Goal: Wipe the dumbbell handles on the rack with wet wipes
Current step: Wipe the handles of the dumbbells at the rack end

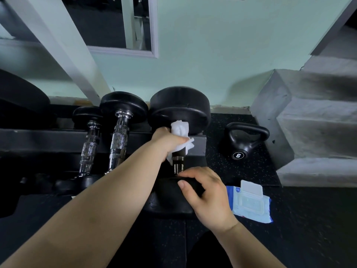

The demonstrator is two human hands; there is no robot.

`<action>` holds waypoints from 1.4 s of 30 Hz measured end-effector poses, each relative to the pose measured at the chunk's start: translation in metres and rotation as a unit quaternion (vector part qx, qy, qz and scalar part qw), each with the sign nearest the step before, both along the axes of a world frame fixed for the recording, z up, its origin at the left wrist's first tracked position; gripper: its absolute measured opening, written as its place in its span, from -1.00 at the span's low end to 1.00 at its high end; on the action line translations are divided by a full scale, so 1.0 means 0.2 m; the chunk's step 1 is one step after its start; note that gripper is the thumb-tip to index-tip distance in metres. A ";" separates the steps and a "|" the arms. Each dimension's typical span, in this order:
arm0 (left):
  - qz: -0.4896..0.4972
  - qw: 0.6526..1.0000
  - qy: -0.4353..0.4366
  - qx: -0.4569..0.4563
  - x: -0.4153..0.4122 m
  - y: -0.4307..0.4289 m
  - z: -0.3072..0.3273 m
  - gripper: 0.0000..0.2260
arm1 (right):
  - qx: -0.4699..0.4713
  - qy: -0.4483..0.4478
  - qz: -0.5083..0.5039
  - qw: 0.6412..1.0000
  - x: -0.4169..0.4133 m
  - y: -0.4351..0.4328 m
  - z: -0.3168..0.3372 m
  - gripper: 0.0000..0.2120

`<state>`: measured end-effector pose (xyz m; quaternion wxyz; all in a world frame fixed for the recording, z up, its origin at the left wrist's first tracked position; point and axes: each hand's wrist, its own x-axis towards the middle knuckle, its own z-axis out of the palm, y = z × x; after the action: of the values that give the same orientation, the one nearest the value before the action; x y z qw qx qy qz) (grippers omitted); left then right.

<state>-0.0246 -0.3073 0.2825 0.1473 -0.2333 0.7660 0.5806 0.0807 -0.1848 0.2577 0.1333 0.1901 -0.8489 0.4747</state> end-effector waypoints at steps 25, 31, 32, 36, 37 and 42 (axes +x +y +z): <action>-0.060 0.998 -0.003 -0.011 0.07 -0.05 0.00 -0.50 | -0.007 0.010 -0.012 1.000 0.01 0.00 0.00 -0.80; -0.213 0.964 -0.009 -0.160 0.12 -0.07 0.02 -0.42 | -0.001 0.010 -0.012 1.000 0.01 0.00 0.00 -0.84; -0.229 0.959 -0.013 -0.169 0.13 -0.07 0.03 -0.48 | 0.001 0.012 -0.012 1.000 0.00 0.00 0.01 -0.84; -0.156 0.980 0.025 -0.119 0.11 -0.05 0.02 -0.41 | 0.007 0.012 -0.011 1.000 0.00 0.00 0.01 -0.80; -0.117 0.987 0.038 -0.104 0.10 -0.05 0.02 -0.38 | 0.006 0.013 -0.011 1.000 0.00 0.00 0.01 -0.79; -0.226 0.961 -0.047 -0.153 0.13 -0.05 0.06 -0.69 | -0.009 0.020 -0.009 1.000 0.00 0.00 0.00 -0.84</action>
<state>0.0023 -0.3179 0.2938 0.2725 -0.1010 0.8707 0.3967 0.0806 -0.1845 0.2575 0.1564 0.1903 -0.8433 0.4776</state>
